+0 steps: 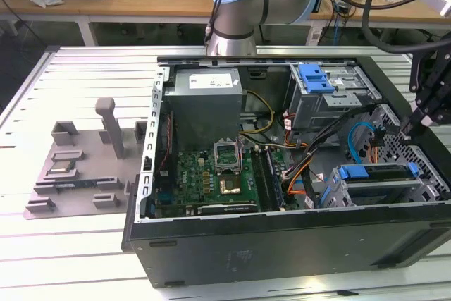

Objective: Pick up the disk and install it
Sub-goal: 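Insert the first disk wire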

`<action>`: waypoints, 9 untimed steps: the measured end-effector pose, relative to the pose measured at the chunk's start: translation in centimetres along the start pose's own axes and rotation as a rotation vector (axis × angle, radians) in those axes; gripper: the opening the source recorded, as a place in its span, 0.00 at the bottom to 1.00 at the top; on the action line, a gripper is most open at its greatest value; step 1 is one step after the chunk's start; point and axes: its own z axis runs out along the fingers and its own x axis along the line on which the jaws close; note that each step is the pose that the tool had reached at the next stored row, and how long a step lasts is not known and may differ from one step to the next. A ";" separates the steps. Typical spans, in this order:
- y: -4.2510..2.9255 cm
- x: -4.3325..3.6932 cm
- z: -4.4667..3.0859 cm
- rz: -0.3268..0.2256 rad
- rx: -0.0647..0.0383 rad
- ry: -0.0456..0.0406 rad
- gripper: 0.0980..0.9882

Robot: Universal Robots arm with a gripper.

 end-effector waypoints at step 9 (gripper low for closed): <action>-1.90 -3.81 2.46 0.000 -0.002 0.0015 0.01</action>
